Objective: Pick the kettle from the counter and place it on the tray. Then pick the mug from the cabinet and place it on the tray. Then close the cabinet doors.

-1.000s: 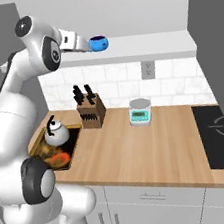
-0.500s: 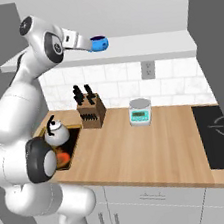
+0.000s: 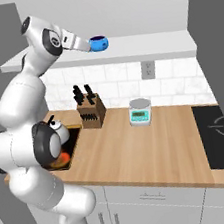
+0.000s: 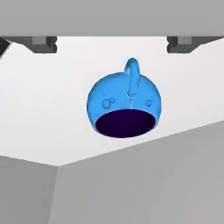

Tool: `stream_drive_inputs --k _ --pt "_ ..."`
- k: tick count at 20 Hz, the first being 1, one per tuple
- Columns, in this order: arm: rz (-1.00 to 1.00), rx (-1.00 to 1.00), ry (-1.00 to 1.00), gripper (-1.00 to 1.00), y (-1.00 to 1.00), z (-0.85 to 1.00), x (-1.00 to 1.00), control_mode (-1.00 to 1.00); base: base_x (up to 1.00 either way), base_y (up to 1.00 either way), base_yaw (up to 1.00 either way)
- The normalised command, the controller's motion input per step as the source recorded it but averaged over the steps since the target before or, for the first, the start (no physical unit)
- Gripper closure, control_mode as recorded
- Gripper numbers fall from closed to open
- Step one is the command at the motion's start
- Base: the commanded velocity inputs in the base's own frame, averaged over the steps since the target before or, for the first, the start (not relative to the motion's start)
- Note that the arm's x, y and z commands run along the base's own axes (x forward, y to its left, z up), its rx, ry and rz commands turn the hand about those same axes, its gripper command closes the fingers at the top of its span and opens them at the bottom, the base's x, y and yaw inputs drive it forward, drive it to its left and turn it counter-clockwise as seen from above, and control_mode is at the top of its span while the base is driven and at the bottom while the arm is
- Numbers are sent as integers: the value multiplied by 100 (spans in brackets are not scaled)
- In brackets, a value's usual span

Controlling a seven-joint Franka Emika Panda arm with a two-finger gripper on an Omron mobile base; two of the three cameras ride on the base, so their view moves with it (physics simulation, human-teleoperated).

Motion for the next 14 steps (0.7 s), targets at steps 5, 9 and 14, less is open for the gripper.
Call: stream_drive_inputs --k 5,9,14 --pt "-5 10 1 -100 -10 -6 27 -100 0 0 0" --pt "0 3 0 -100 -18 -4 23 -100 0 0 0" --pt "0 0 0 -100 -16 -2 26 -100 0 0 0"
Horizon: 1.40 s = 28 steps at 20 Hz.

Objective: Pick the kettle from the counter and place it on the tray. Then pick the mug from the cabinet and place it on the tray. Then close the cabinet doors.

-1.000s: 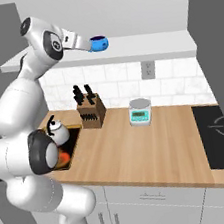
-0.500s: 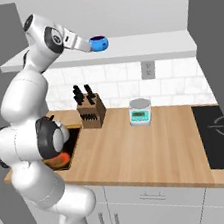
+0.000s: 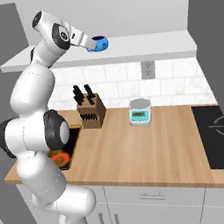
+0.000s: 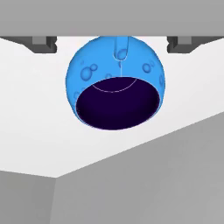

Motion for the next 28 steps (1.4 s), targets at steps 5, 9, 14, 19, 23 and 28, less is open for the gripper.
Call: stream_drive_inputs --k 5,9,14,19,23,28 --pt "0 0 0 -100 -2 -4 19 -100 0 0 0" --pt "0 0 0 -100 0 0 4 -100 0 0 0" --pt "-1 0 0 -100 0 -6 0 -100 0 0 0" --pt "-2 0 0 -100 2 -15 0 -100 0 0 0" --pt "-2 0 0 100 10 -17 3 -100 0 0 0" --pt "0 0 -3 100 1 -7 14 -100 0 0 0"
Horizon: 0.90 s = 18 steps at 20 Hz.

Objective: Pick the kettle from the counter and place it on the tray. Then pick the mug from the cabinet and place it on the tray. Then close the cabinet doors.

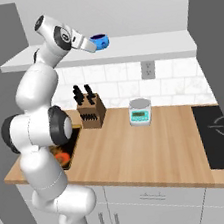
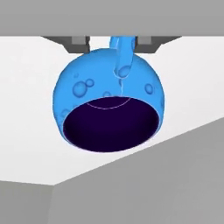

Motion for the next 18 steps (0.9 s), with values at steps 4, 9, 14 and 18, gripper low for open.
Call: stream_drive_inputs --k 4,9,14,18 --pt "0 0 -5 100 0 0 3 -100 0 0 0" --pt "0 0 -12 100 0 0 -45 -100 0 0 0" --pt "2 2 -13 100 0 10 -75 -100 0 0 0" --pt "4 6 -6 100 1 8 -95 -100 0 0 0"
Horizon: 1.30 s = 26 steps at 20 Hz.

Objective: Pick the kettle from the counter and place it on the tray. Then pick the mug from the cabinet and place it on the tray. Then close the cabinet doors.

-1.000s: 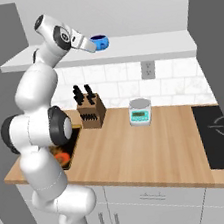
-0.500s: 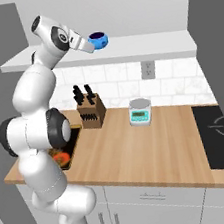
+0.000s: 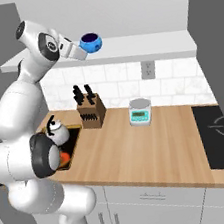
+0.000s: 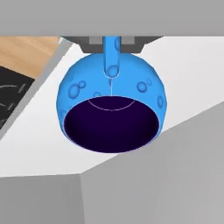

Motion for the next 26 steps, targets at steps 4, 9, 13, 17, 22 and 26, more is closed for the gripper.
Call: stream_drive_inputs --k 4,9,13,17,22,26 --pt "15 7 0 100 5 5 -99 -100 0 0 0" --pt "32 7 0 100 2 0 -100 -100 0 0 0" --pt "36 1 0 100 6 0 -100 -100 0 0 0" --pt "42 0 1 100 11 -5 -100 -100 0 0 0" --pt "56 0 5 100 12 -30 -96 -100 0 0 0" --pt "69 0 25 100 16 -61 -75 -100 0 0 0"
